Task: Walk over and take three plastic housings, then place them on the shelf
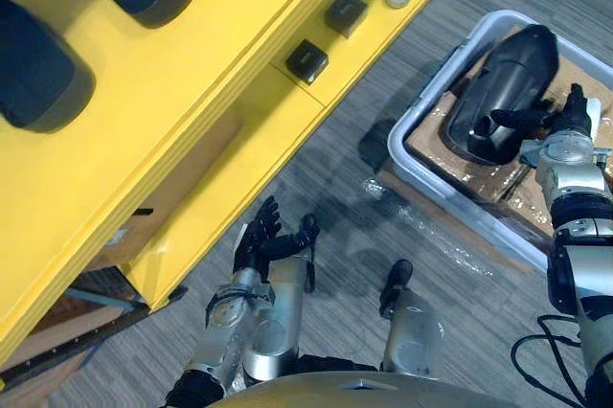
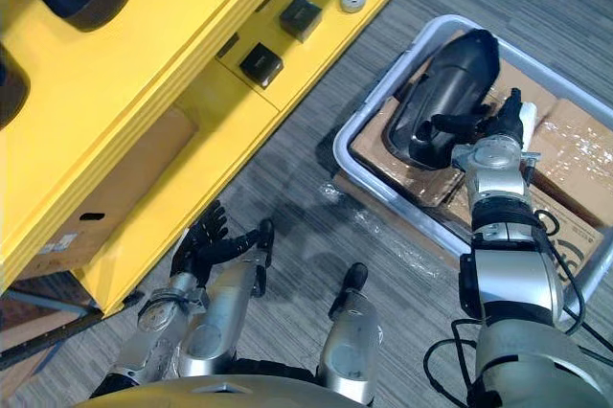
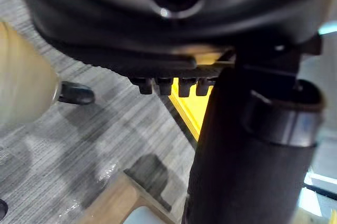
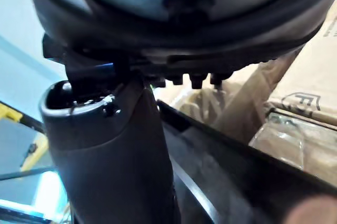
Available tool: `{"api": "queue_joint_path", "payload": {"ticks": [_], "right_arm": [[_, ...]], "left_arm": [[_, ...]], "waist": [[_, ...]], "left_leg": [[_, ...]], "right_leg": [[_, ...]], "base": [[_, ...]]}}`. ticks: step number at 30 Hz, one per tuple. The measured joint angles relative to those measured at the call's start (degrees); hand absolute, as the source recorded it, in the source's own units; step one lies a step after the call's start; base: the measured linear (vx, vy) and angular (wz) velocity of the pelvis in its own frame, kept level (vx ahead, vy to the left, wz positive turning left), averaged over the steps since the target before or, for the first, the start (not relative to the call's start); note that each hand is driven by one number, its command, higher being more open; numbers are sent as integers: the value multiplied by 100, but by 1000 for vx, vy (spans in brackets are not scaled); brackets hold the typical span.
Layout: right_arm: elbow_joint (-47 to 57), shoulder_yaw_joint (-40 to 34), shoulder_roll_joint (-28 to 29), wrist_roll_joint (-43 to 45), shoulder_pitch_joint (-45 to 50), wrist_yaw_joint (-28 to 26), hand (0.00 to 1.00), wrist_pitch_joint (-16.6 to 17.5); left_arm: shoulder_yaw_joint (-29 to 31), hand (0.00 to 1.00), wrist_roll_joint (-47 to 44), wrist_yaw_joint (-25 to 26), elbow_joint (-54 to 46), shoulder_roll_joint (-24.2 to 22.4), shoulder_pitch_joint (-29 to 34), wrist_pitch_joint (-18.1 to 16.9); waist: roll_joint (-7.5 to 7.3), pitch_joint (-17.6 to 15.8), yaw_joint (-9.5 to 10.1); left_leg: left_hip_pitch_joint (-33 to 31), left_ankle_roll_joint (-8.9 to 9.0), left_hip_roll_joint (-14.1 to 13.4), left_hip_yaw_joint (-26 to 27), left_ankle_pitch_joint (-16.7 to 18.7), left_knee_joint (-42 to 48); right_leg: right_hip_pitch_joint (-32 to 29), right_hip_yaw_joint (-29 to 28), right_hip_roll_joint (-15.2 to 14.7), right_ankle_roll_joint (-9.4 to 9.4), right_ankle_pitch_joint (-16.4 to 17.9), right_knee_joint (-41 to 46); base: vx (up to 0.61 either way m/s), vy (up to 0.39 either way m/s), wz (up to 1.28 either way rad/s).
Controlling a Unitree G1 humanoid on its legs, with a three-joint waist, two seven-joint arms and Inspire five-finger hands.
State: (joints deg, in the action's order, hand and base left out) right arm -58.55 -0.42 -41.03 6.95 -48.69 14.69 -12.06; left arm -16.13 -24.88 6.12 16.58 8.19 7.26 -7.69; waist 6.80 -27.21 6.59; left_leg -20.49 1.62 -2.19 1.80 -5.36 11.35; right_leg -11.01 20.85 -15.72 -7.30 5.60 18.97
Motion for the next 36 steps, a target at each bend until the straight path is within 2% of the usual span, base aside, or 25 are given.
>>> {"api": "queue_joint_path", "payload": {"ticks": [2, 4, 6, 7, 10, 13, 17, 19, 21, 23, 26, 27, 28, 30, 34, 36], "right_arm": [[-140, 152, -127, -277, -120, -292, 0, -146], [-270, 401, -362, -940, -227, -704, 0, -259], [-470, 485, -488, -1406, -337, -908, 0, -249], [-610, 542, -565, -1602, -406, -973, 0, -351], [-705, 540, -580, -1613, -454, -940, 0, -608], [-945, 200, -550, -1555, -503, -876, 0, -897], [-1020, 52, -390, -1705, -408, -680, 0, -919], [-1050, -352, -348, -1734, -452, -667, 0, -1045], [-1055, -391, -344, -1746, -393, -657, 0, -1106], [-1058, -599, -329, -1729, -393, -627, 0, -1106], [-1101, -822, -329, -1623, -380, -310, 0, -1081], [-1100, -888, -329, -1478, -294, -141, 0, -1012], [-1015, -960, -329, -1461, -108, 86, 0, -790], [-807, -962, -328, -1462, 109, 271, 0, -669], [587, -1077, -224, -1566, 1205, 849, 0, -577], [1444, -1201, 10, -1803, 1733, 1167, 0, -398]], "left_arm": [[-2, 100, -6, 0, 4, -9, -5, -4], [-2, 100, -37, -3, 23, -27, -8, -12], [-3, 100, -56, -6, 89, -40, -6, -18], [-6, 100, -77, -8, 94, -39, 7, -19], [-100, 100, -125, -6, 93, -33, 7, -29], [-218, 100, 78, 25, 73, -39, 30, -36], [-172, 100, 76, 253, -180, -19, 157, -39], [-145, 100, -163, 268, -459, 33, 224, -49], [-92, 100, -352, 262, -598, 70, 232, -96], [-69, 100, -511, 248, -696, 100, 233, -107], [-29, 100, -667, 232, -953, 134, 280, -107], [28, 100, -745, 202, -1083, 138, 330, -108], [119, 100, -905, 165, -1287, 143, 418, -109], [214, 100, -1004, 115, -1430, 154, 482, -109], [557, 100, -1116, -49, -2024, 182, 676, -99], [709, 100, -1109, -215, -2387, 225, 673, -97]], "waist": [[4, -1, -30], [8, -2, -28], [17, -5, -22], [26, -6, -22], [47, -1, -3], [92, 2, 26], [102, -3, -20], [120, 2, -14], [122, 3, -28], [126, 5, -44], [123, 3, -42], [121, 3, -47], [118, 0, -48], [116, -1, -69], [89, -13, -257], [76, 1, -377]], "left_leg": [[7, 4, 42, -56, -90, -103], [39, 29, 65, -56, -223, -300], [125, 57, 80, -59, -309, -459], [163, 70, 71, -69, -361, -527], [295, 95, 64, -82, -485, -747], [435, 103, 61, -95, -639, -1032], [592, 72, 69, -67, -714, -1169], [704, 73, 69, -48, -714, -1209], [742, 90, 61, -47, -721, -1264], [763, 90, 64, -28, -721, -1283], [875, 81, 86, 3, -755, -1423], [925, 72, 89, 6, -778, -1485], [976, 61, 102, 27, -797, -1559], [1018, 32, 110, 47, -829, -1607], [1252, 30, 148, 116, -789, -1607], [1473, 41, 125, 207, -666, -1614]], "right_leg": [[-55, 44, -52, 5, 74, 138], [-156, 50, -102, 21, 104, 248], [-171, 48, -125, 38, 135, 298], [-174, 56, -121, 61, 177, 314], [-162, 67, -120, 77, 201, 350], [-136, 94, -120, 82, 205, 346], [-35, 85, -118, 35, 174, 310], [57, 74, -111, 31, 172, 280], [87, 80, -106, 27, 167, 241], [112, 72, -105, 3, 150, 184], [175, 56, -104, -28, 128, 133], [224, 58, -98, -51, 112, 80], [237, 38, -101, -64, 103, 54], [266, 24, -100, -85, 90, 11], [570, 8, -110, -128, 55, -136], [802, -11, -74, -155, 39, -276]], "base": [[-63, -29, 21], [-60, -16, 4], [-54, -19, 2], [-49, -22, 2], [-23, -26, 2], [-4, -41, 3], [21, -26, -2], [27, -41, -3], [12, -42, -2], [13, -36, -4], [27, -40, -2], [35, -40, -2], [50, -51, -4], [55, -44, -4], [64, -40, -3], [36, -55, -23]]}}
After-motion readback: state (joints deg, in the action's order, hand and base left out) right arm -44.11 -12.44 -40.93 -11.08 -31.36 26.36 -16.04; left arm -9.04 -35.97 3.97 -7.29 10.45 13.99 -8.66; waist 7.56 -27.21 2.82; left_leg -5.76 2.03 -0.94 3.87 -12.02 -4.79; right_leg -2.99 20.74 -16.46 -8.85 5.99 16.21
